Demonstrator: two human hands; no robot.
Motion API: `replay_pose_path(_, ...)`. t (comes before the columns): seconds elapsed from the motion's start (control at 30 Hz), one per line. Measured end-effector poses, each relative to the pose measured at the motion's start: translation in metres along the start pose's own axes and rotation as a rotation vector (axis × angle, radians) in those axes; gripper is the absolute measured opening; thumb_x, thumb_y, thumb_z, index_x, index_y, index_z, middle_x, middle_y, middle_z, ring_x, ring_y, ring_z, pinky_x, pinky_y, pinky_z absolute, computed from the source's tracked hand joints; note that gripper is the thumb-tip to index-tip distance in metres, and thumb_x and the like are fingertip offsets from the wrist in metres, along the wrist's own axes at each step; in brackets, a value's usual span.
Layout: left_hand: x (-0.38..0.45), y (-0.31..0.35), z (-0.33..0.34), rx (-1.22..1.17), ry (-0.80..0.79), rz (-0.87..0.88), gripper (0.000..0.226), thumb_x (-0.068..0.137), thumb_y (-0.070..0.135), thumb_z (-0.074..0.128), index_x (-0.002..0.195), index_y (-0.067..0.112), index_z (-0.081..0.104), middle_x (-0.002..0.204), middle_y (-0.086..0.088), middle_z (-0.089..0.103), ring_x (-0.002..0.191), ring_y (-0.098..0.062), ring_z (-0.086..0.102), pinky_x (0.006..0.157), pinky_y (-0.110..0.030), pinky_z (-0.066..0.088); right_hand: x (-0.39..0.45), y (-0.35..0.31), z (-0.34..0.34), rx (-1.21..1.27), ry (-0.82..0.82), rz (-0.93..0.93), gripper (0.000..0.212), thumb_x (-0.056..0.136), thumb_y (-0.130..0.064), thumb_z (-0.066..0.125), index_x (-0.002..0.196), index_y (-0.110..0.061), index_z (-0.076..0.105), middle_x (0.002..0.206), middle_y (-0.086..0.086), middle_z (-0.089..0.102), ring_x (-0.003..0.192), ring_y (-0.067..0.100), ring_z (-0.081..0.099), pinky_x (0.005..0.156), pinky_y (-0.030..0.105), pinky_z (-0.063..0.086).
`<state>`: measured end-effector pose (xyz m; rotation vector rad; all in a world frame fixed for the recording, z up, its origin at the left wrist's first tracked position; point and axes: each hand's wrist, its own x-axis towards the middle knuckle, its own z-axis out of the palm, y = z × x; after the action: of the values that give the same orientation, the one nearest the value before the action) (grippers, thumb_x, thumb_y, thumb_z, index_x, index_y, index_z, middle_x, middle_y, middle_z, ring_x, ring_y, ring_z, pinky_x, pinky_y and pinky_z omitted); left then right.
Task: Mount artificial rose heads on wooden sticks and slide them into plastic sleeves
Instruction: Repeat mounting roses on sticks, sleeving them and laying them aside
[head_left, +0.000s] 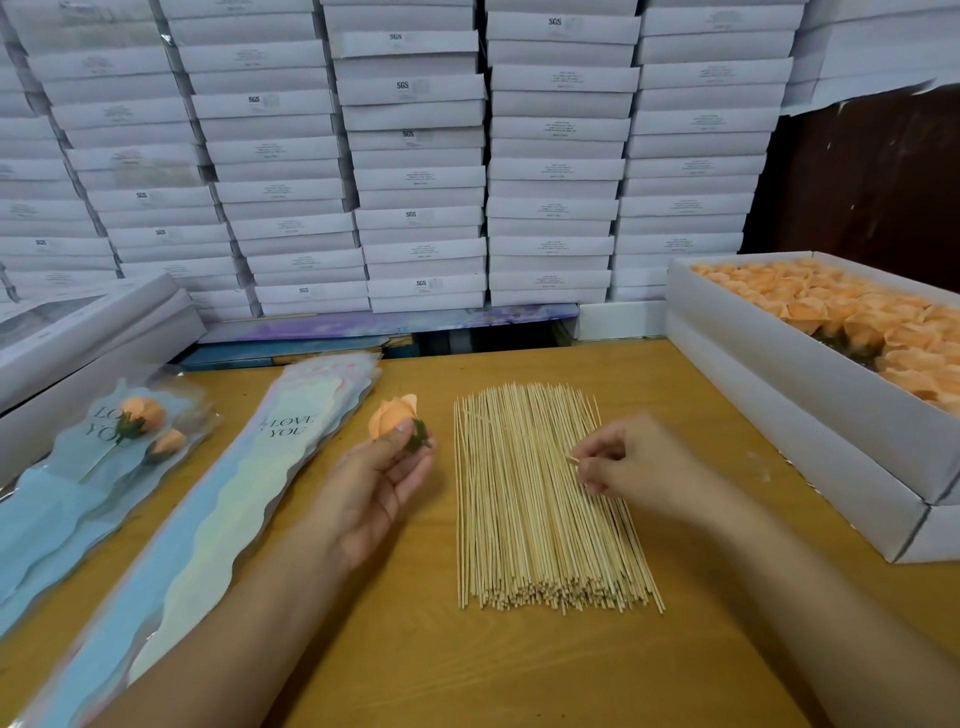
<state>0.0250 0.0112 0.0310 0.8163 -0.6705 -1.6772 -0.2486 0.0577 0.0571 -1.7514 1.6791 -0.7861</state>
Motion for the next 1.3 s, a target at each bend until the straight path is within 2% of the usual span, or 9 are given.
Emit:
replay_pose_path(0.1, 0.003, 0.005, 0.004, -0.099, 0.030, 0.021, 0.035, 0.083, 0.010, 0.067, 0.115, -0.004, 0.060, 0.096, -0.020, 0.076, 0.081, -0.021, 0.077, 0.068, -0.029, 0.064, -0.002, -0.002, 0.008, 0.016, -0.017, -0.054, 0.028, 0.091, -0.014, 0.072, 0.078, -0.039, 0.066, 0.073, -0.012, 0.075, 0.072, -0.002, 0.070, 0.092, 0.039, 0.057)
replay_pose_path(0.2, 0.006, 0.005, 0.012, -0.185, 0.038, 0.039, 0.036, 0.081, 0.010, 0.068, 0.114, -0.003, 0.060, 0.095, -0.021, 0.076, 0.079, -0.021, 0.077, 0.071, -0.031, 0.063, -0.003, -0.003, 0.012, 0.028, -0.003, -0.067, 0.029, 0.090, -0.016, 0.073, 0.078, -0.041, 0.065, 0.073, -0.015, 0.075, 0.071, -0.006, 0.069, 0.092, 0.035, 0.055)
replay_pose_path(0.33, 0.009, -0.002, 0.018, -0.234, 0.033, 0.030, 0.035, 0.077, 0.010, 0.070, 0.109, -0.001, 0.061, 0.094, -0.021, 0.076, 0.077, -0.020, 0.077, 0.070, -0.030, 0.063, -0.005, -0.003, 0.013, 0.004, -0.002, -0.058, 0.029, 0.092, -0.017, 0.071, 0.078, -0.041, 0.065, 0.068, -0.016, 0.073, 0.067, -0.006, 0.068, 0.073, 0.020, 0.049)
replay_pose_path(0.4, 0.009, -0.006, 0.018, -0.238, 0.023, 0.019, 0.032, 0.078, 0.009, 0.069, 0.108, 0.000, 0.062, 0.096, -0.022, 0.076, 0.078, -0.021, 0.077, 0.066, -0.029, 0.064, -0.005, -0.003, 0.014, -0.005, 0.000, -0.044, 0.028, 0.091, -0.016, 0.071, 0.079, -0.040, 0.066, 0.067, -0.019, 0.072, 0.066, -0.004, 0.069, 0.068, 0.017, 0.047)
replay_pose_path(0.67, 0.008, -0.007, 0.017, -0.225, 0.003, 0.004, 0.025, 0.079, 0.010, 0.069, 0.102, -0.001, 0.065, 0.098, -0.023, 0.075, 0.081, -0.022, 0.077, 0.064, -0.029, 0.063, -0.001, 0.001, 0.016, -0.011, 0.007, -0.028, 0.026, 0.091, -0.016, 0.072, 0.079, -0.039, 0.067, 0.064, -0.022, 0.070, 0.064, -0.005, 0.068, 0.064, 0.016, 0.045)
replay_pose_path(0.83, 0.008, -0.007, 0.015, -0.235, -0.005, -0.003, 0.025, 0.080, 0.009, 0.069, 0.103, 0.000, 0.065, 0.099, -0.024, 0.075, 0.081, -0.023, 0.077, 0.063, -0.029, 0.063, 0.000, 0.002, 0.016, -0.009, 0.012, -0.021, 0.025, 0.091, -0.017, 0.072, 0.079, -0.038, 0.068, 0.066, -0.018, 0.072, 0.063, -0.006, 0.068, 0.068, 0.020, 0.047)
replay_pose_path(1.07, 0.007, -0.009, 0.017, -0.212, -0.005, -0.004, 0.023, 0.081, 0.009, 0.069, 0.101, 0.000, 0.066, 0.099, -0.023, 0.075, 0.080, -0.023, 0.077, 0.061, -0.028, 0.063, -0.002, 0.002, 0.018, -0.034, 0.006, -0.027, 0.019, 0.091, -0.018, 0.072, 0.085, -0.035, 0.071, 0.062, -0.023, 0.069, 0.065, -0.005, 0.068, 0.066, 0.016, 0.047)
replay_pose_path(1.3, 0.007, -0.008, 0.017, -0.213, -0.003, 0.002, 0.026, 0.079, 0.009, 0.069, 0.102, -0.002, 0.065, 0.100, -0.023, 0.075, 0.082, -0.025, 0.077, 0.066, -0.029, 0.064, 0.000, 0.003, 0.018, -0.038, 0.010, -0.032, 0.024, 0.091, -0.016, 0.072, 0.080, -0.037, 0.069, 0.062, -0.023, 0.069, 0.065, -0.005, 0.068, 0.065, 0.016, 0.048)
